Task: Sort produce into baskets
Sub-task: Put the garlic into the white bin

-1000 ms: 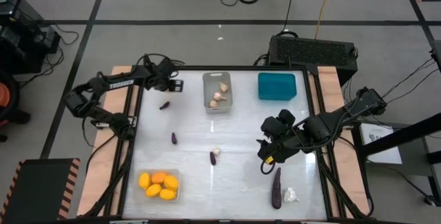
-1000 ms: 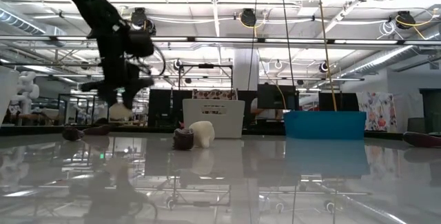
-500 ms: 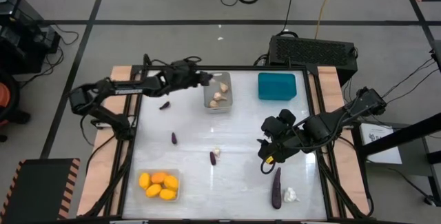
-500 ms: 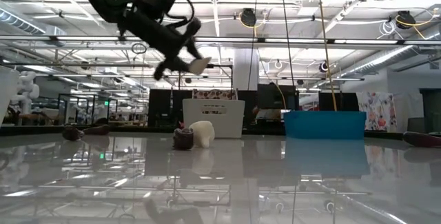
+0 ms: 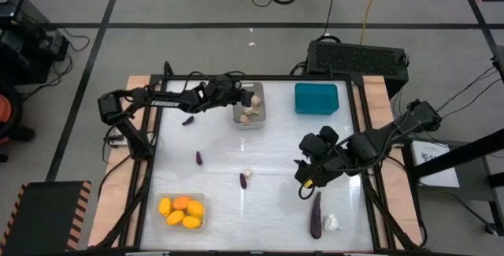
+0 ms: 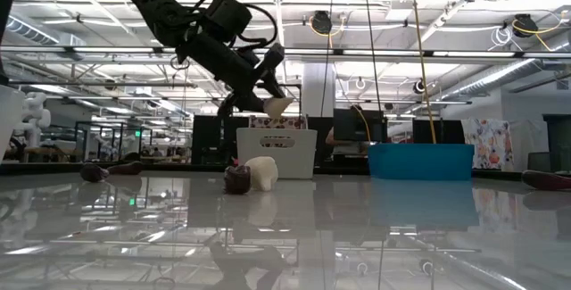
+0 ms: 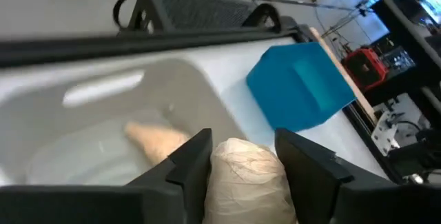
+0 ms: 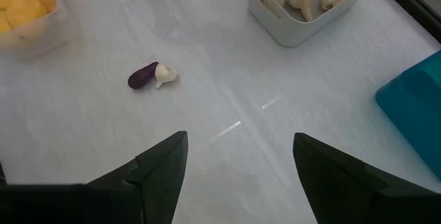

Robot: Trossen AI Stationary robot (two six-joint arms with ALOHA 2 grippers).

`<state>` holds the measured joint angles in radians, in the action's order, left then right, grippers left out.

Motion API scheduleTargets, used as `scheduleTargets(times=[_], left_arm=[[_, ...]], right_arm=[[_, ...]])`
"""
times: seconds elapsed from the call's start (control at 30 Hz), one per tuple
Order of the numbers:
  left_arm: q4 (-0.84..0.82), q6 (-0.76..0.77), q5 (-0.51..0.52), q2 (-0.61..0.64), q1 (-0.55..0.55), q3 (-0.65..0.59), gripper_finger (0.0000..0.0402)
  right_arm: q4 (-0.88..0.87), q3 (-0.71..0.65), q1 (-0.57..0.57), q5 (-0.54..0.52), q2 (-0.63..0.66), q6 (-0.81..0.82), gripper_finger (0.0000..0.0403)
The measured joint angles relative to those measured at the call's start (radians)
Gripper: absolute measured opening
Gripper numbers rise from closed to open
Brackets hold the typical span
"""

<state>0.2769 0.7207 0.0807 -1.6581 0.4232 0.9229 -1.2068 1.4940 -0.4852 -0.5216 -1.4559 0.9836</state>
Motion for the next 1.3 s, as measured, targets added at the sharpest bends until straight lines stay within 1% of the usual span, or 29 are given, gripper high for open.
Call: scheduleTargets(times=[0.13, 0.27, 0.43, 0.53, 0.77, 0.83, 0.87, 0.93, 1.13, 1.2, 1.3], left_arm=[[-0.024, -0.095, 0.002, 0.006, -0.003, 0.038, 0.0199], [-0.081, -0.161, 0.002, 0.008, -0.005, 0.075, 0.023], [-0.171, -0.18, -0.01, 0.007, -0.005, 0.135, 0.0246], [-0.177, -0.185, -0.118, 0.007, -0.009, 0.165, 0.0246], [-0.191, -0.165, -0.509, 0.007, -0.05, 0.213, 0.0246], [-0.188, -0.111, -0.582, 0.007, -0.076, 0.215, 0.0246], [-0.189, -0.086, -0.601, 0.007, -0.095, 0.215, 0.0246], [-0.194, -0.05, -0.606, 0.007, -0.138, 0.215, 0.0246], [-0.204, -0.045, -0.595, 0.007, -0.308, 0.215, 0.0246], [-0.237, -0.045, -0.553, 0.008, -0.37, 0.215, 0.0246], [-0.326, -0.044, -0.421, 0.008, -0.466, 0.215, 0.0246]], right_arm=[[0.0, 0.0, -0.016, 0.001, 0.0, 0.0, 0.0256], [0.001, 0.0, -0.029, 0.0, 0.0, 0.005, 0.0256], [0.001, 0.0, -0.035, -0.001, 0.0, 0.008, 0.0256], [0.001, 0.0, -0.035, -0.001, 0.0, 0.008, 0.0256], [0.003, 0.0, -0.036, -0.002, 0.0, -0.014, 0.0256], [0.005, 0.0, -0.036, -0.003, 0.0, -0.03, 0.0256], [0.005, 0.0, -0.036, -0.003, 0.0, -0.036, 0.0256], [0.006, 0.0, -0.036, -0.003, 0.0, -0.054, 0.0256], [0.006, 0.0, -0.036, -0.003, 0.0, -0.127, 0.0256], [0.006, 0.0, -0.036, -0.003, 0.0, -0.147, 0.0256], [0.006, 0.0, -0.036, -0.003, 0.0, -0.172, 0.0256]])
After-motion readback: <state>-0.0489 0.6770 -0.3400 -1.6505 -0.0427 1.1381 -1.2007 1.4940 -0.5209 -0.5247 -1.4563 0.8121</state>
